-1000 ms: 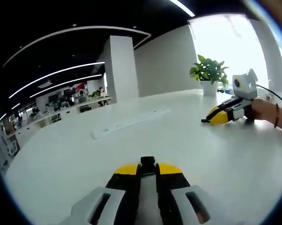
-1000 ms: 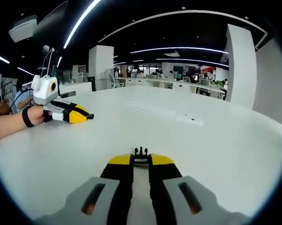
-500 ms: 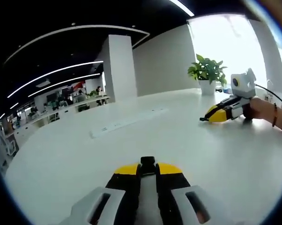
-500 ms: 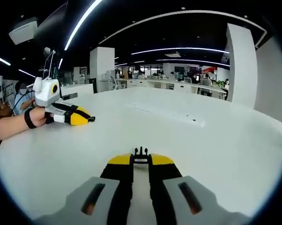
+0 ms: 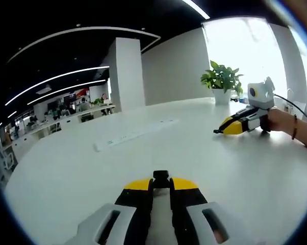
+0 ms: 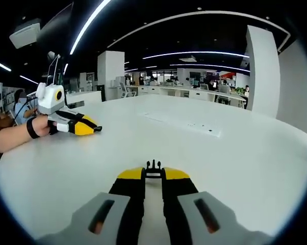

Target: Snap the two parts of the plastic buckle together until the buckle closes and remains connected.

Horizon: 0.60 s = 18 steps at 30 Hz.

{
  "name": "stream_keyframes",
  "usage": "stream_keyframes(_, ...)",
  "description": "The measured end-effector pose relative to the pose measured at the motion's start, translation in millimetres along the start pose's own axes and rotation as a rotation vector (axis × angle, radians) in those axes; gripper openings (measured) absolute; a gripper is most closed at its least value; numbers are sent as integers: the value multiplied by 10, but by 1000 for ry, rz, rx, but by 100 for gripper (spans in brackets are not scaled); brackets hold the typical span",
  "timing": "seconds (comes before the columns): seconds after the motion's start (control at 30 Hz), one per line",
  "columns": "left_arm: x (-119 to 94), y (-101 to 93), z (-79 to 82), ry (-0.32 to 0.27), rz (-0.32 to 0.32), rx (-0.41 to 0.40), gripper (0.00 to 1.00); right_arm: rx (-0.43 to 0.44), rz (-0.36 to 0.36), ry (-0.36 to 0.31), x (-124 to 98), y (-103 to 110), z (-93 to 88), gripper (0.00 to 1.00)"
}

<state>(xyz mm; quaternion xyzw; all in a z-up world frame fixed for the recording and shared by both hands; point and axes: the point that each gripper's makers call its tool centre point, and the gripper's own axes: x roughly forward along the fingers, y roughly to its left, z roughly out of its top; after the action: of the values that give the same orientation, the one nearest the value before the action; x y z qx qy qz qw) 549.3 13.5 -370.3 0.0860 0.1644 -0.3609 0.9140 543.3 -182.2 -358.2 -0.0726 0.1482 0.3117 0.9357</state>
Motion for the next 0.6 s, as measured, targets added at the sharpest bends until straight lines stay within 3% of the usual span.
stream_keyframes(0.6,-50,-230,86,-25,-120,-16,12,-16,33,4,5,53,38,11)
